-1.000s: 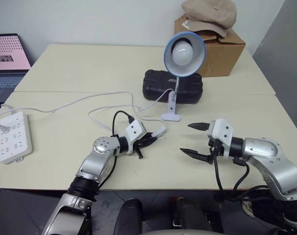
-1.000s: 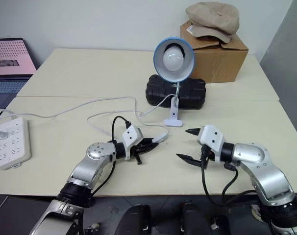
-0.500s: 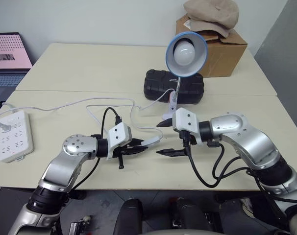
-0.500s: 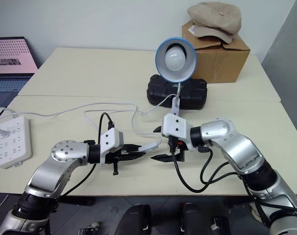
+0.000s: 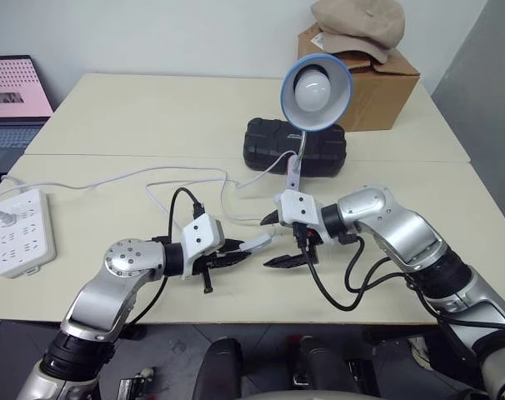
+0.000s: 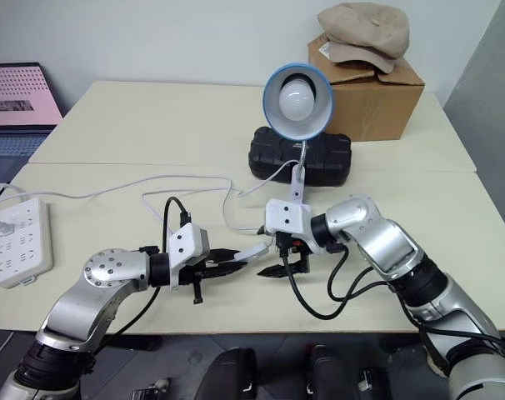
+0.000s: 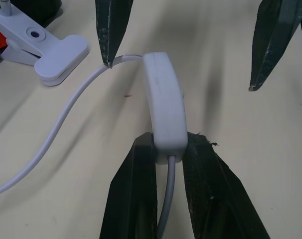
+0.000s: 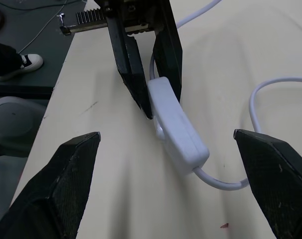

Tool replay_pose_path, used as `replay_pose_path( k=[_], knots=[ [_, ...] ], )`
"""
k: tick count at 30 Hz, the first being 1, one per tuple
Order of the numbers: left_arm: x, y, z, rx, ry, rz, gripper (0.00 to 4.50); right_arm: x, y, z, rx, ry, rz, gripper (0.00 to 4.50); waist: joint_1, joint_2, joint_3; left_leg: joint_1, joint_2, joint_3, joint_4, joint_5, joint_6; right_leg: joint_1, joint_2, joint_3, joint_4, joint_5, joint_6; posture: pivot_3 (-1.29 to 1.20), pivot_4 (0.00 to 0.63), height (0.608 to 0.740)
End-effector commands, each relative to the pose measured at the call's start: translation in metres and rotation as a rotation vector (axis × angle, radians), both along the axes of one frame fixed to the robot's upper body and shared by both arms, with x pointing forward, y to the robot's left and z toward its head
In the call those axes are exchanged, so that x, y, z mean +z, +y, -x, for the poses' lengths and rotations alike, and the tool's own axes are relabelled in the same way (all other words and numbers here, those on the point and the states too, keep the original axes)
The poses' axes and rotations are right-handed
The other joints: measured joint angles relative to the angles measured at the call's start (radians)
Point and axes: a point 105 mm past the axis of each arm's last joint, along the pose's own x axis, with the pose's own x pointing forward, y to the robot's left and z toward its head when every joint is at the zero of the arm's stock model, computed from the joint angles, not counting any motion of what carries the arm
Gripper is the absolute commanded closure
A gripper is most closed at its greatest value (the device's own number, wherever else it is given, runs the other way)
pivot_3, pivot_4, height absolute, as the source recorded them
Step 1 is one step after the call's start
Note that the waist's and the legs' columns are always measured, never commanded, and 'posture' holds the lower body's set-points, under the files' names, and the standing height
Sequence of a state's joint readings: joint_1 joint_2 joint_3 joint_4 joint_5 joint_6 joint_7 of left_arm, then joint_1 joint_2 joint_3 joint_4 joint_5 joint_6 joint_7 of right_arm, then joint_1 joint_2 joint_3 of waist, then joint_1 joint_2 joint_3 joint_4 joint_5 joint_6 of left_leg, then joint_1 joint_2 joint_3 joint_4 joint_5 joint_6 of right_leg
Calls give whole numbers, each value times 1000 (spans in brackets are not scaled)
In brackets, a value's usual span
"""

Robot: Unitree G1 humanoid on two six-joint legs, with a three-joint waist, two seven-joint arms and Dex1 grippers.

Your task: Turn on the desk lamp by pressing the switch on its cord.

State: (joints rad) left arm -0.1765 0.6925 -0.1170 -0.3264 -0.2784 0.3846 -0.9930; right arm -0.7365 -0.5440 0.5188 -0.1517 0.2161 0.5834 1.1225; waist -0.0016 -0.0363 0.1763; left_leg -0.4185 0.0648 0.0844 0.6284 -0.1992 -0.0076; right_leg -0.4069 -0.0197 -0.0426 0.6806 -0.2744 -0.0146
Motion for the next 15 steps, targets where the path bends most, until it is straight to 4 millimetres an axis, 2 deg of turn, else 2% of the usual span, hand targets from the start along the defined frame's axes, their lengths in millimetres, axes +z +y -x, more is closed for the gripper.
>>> replay_pose_path(
  k=[1,2,5,10,12,15],
  knots=[
    [10,-5,3,-21,-43,21,4102,8,3,1,35,-38,-3,0,0,0,0,0,0,0,0,0,0,0,0,0,0,0,0,0,150,740],
    [10,-5,3,-21,-43,22,4102,8,3,1,35,-38,-3,0,0,0,0,0,0,0,0,0,0,0,0,0,0,0,0,0,150,740],
    [11,-6,2,-20,-48,23,4102,6,5,-1,34,-40,0,564,0,0,0,0,0,0,0,0,0,0,0,0,0,0,0,0,150,740],
    [13,-7,2,-21,-54,27,4102,3,6,-3,33,-43,2,1808,0,0,0,0,0,0,0,0,0,0,0,0,0,0,0,0,150,740],
    [14,-7,1,-21,-56,28,4102,1,6,-5,32,-55,10,2143,0,0,0,0,0,0,0,0,0,0,0,0,0,0,0,0,150,740],
    [14,-8,0,-22,-56,28,4102,0,6,-6,32,-67,15,2971,0,0,0,0,0,0,0,0,0,0,0,0,0,0,0,0,150,740]
  ],
)
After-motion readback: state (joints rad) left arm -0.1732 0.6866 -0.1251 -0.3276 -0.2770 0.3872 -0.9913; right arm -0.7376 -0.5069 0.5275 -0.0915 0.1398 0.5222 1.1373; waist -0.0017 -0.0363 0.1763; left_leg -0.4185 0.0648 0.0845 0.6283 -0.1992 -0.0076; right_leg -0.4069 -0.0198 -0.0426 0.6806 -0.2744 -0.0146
